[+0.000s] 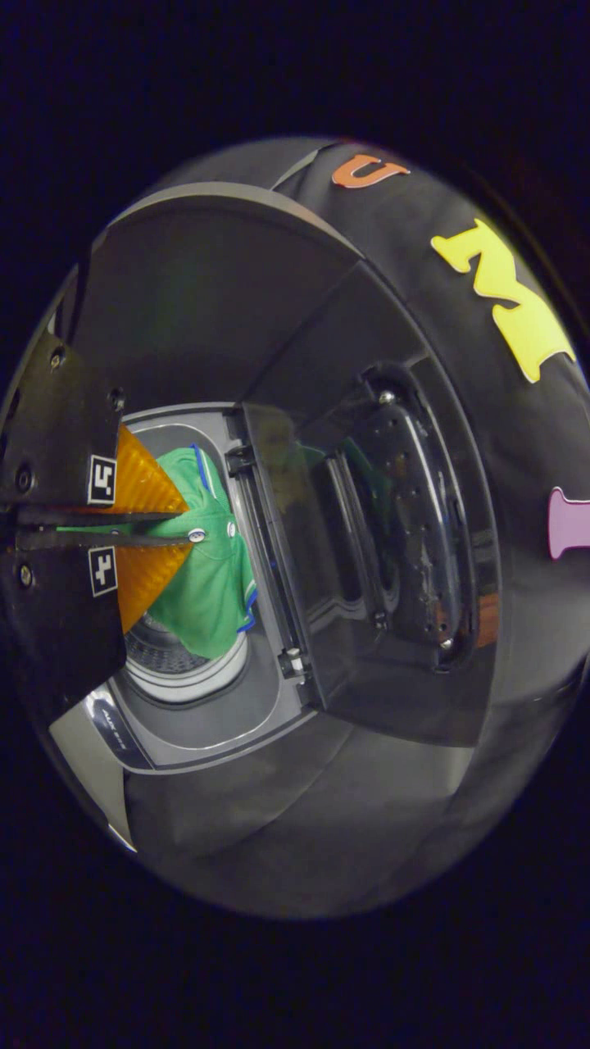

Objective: Put the clothes into the washing machine and then close the washing machine lid.

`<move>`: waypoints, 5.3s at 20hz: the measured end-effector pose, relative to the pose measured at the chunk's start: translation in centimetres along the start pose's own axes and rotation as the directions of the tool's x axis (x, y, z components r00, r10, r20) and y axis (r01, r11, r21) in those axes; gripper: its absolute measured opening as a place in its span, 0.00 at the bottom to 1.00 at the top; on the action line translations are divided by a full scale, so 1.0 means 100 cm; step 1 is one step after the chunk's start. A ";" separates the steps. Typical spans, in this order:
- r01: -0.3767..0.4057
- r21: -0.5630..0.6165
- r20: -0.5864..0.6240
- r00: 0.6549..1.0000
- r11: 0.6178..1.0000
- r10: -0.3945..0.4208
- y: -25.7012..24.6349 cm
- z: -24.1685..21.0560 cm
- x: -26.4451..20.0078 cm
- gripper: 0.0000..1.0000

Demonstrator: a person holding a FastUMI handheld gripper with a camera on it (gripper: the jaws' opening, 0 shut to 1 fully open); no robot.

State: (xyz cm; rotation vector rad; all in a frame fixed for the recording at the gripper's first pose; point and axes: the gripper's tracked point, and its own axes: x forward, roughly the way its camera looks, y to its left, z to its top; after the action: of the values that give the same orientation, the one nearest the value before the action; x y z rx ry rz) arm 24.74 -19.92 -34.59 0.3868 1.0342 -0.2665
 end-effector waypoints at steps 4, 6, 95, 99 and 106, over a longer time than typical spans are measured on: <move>0.032 -0.014 -0.032 0.999 0.999 -0.032 -0.006 -0.007 0.019 0.06; 0.077 -0.025 -0.040 0.996 0.997 -0.078 -0.016 -0.008 0.031 0.06; 0.083 -0.255 0.346 0.938 0.963 0.011 0.007 0.066 -0.060 0.59; 0.114 -0.238 0.283 0.958 0.965 -0.043 -0.015 0.016 -0.055 0.65; 0.130 -0.213 0.359 0.932 0.968 -0.046 -0.013 -0.044 -0.119 0.65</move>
State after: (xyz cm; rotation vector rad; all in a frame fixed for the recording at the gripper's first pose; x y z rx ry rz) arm 14.99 -18.82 -26.43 0.0723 0.7184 -0.2802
